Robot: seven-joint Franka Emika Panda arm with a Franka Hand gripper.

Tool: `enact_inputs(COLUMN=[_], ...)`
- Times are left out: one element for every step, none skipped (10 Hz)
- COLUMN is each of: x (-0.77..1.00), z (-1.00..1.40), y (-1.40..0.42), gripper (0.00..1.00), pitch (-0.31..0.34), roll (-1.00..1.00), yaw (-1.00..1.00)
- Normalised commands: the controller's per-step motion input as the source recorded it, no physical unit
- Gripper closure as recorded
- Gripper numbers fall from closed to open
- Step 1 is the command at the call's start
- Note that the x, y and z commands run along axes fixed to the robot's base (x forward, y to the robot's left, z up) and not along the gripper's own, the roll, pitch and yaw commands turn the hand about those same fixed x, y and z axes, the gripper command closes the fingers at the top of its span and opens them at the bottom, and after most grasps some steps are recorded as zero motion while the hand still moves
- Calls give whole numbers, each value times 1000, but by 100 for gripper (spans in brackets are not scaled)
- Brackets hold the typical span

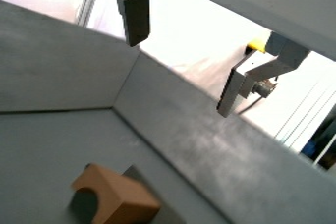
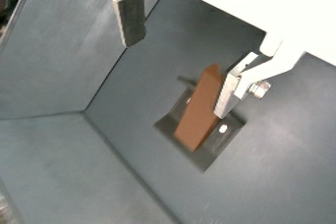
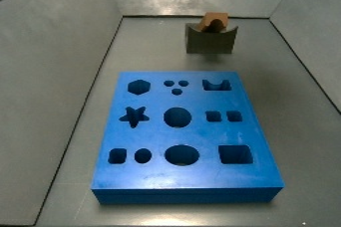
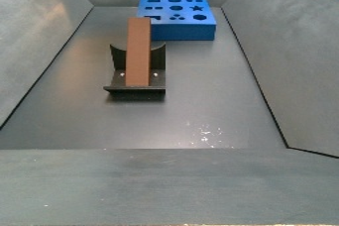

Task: Pick up the arch object. Move up. Place the arch object on the fixture. Regrasp the arch object. Rotate the arch object. Move to above the board. Insert the arch object.
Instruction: Regrasp the arch object.

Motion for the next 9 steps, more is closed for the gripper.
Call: enact_inputs(x=[100, 103, 98, 92, 83, 30, 37, 44, 55], z=[-8, -7, 0, 2, 0, -1000, -1000, -1000, -1000], y=[-50, -52, -41, -36, -39, 46, 46, 44, 42], gripper=[0, 0, 0, 0, 0, 0, 0, 0, 0], pitch=[178, 151, 100, 77, 41, 14, -13, -41, -84], roll=[747, 556, 281, 215, 169, 84, 73, 65, 56], yaw=[206, 219, 225, 225, 216, 181, 153, 138, 108])
